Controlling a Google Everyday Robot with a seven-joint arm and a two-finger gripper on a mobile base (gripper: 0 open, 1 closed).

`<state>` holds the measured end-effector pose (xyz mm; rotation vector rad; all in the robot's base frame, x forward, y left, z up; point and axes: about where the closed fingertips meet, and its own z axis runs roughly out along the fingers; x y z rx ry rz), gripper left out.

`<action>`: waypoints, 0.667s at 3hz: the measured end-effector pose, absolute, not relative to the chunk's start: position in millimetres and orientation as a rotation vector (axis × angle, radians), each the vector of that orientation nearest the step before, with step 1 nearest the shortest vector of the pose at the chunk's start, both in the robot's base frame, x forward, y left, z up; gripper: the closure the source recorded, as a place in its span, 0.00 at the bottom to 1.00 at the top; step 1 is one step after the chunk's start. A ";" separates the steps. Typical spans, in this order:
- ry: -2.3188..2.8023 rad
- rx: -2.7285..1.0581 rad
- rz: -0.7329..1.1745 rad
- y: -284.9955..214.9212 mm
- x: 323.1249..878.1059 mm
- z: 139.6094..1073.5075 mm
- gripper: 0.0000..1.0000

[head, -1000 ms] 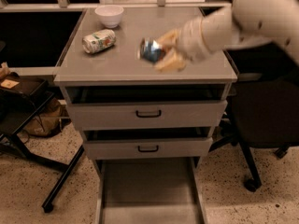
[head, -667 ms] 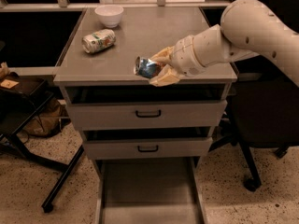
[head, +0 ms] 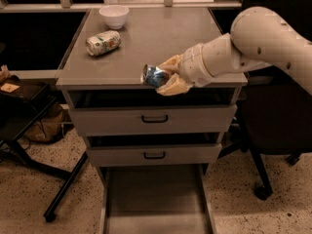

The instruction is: Place redbull can into bottom drawer

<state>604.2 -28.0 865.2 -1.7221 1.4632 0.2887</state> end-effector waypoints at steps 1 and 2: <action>1.547 -1.648 0.313 -33.7 573.2 834.5 1.00; 1.648 -1.557 0.355 -39.0 532.1 796.4 1.00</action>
Offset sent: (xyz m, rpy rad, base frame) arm -0.1314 -0.0219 -0.1329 0.0957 0.2346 -0.2629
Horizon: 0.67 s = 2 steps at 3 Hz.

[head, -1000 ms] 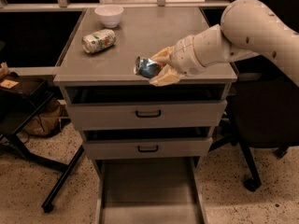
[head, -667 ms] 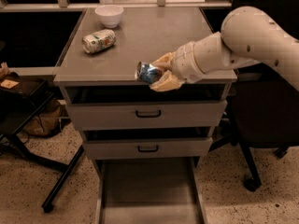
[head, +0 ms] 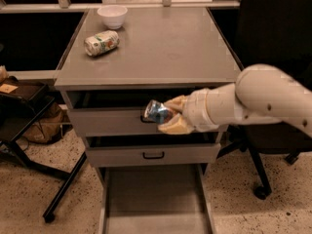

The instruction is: Place redbull can into bottom drawer

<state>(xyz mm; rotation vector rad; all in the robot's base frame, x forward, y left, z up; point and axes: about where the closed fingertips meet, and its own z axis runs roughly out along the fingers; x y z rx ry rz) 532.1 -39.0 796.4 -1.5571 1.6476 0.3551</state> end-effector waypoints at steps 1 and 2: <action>1.713 -1.505 0.418 -33.8 495.3 752.9 1.00; 1.736 -1.486 0.487 -21.9 468.3 713.5 1.00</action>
Offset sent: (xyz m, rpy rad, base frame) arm -0.0890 0.0255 -0.1249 0.1047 0.1750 -0.0389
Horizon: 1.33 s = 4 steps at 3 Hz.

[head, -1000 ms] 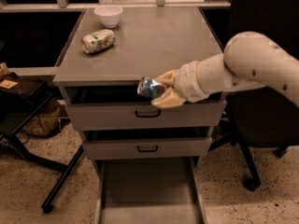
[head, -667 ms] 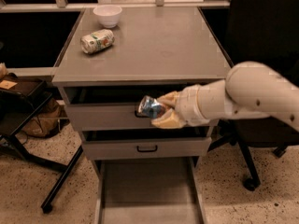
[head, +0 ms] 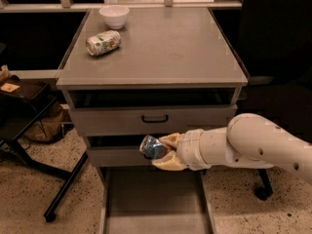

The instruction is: Place redbull can into bottom drawer

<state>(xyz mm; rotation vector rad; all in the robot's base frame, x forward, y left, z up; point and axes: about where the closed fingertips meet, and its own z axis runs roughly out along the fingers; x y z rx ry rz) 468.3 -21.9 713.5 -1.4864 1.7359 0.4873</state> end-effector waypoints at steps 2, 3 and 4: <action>1.748 -1.440 0.518 -22.1 467.7 671.8 1.00; 1.775 -1.395 0.559 -22.5 467.4 588.9 1.00; 1.828 -1.334 0.626 -16.7 462.1 506.5 1.00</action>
Offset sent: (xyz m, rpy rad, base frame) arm -0.0006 -0.0042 -0.1316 0.1133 0.0571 -0.0795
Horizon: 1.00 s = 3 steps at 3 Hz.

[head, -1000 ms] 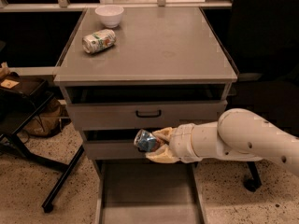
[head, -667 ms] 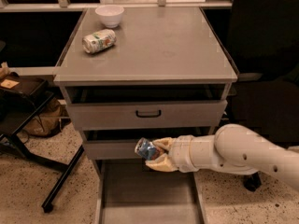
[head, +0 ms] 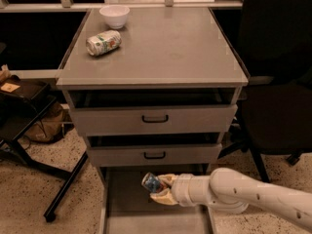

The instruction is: Place redbull can into bottom drawer

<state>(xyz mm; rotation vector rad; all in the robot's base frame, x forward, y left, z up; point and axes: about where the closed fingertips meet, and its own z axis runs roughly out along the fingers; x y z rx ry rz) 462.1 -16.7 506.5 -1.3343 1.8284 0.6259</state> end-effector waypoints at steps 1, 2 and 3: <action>1.853 -1.301 0.702 -7.2 449.6 479.4 1.00; 1.853 -1.301 0.702 -7.2 449.6 479.4 1.00; 1.843 -1.285 0.716 -7.1 451.6 469.7 1.00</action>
Offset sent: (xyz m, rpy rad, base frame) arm -0.0125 0.0094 -0.0271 0.0394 0.0572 -0.0019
